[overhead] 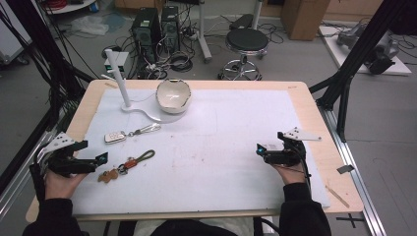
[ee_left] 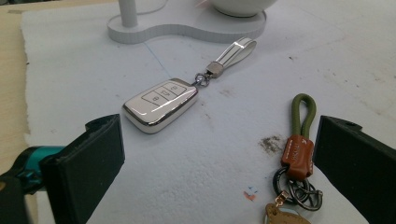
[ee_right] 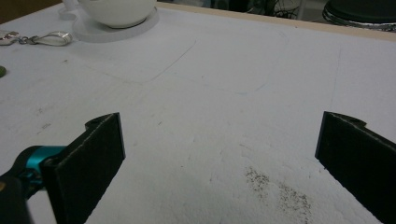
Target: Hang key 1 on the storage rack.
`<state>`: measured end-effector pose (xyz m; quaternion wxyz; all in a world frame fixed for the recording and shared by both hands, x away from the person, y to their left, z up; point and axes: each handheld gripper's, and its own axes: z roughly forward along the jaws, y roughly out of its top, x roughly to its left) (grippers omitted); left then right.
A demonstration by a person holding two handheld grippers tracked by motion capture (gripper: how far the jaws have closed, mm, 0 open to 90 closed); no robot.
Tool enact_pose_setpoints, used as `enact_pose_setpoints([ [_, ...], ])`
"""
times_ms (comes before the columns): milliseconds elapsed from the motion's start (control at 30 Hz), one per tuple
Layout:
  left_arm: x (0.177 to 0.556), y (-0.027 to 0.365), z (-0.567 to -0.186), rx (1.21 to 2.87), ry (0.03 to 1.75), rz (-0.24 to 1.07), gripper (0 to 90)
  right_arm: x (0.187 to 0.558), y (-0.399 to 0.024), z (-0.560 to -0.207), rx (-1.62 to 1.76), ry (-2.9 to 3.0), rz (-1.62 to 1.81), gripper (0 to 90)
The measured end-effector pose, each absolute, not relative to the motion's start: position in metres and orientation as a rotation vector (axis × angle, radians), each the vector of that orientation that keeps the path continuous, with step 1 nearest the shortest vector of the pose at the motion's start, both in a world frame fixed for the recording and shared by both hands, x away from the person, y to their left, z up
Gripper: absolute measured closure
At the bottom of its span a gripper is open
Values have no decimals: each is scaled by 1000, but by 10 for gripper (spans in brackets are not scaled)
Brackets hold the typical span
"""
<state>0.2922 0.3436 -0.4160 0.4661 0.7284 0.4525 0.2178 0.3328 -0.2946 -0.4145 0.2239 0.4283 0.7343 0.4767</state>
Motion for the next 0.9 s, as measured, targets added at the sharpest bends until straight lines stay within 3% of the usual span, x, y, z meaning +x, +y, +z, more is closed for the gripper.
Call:
enact_pose_setpoints([
  [900,299,301,-419,1928,1013,455,28,333,-290,-417,1186,2030,1255,4],
])
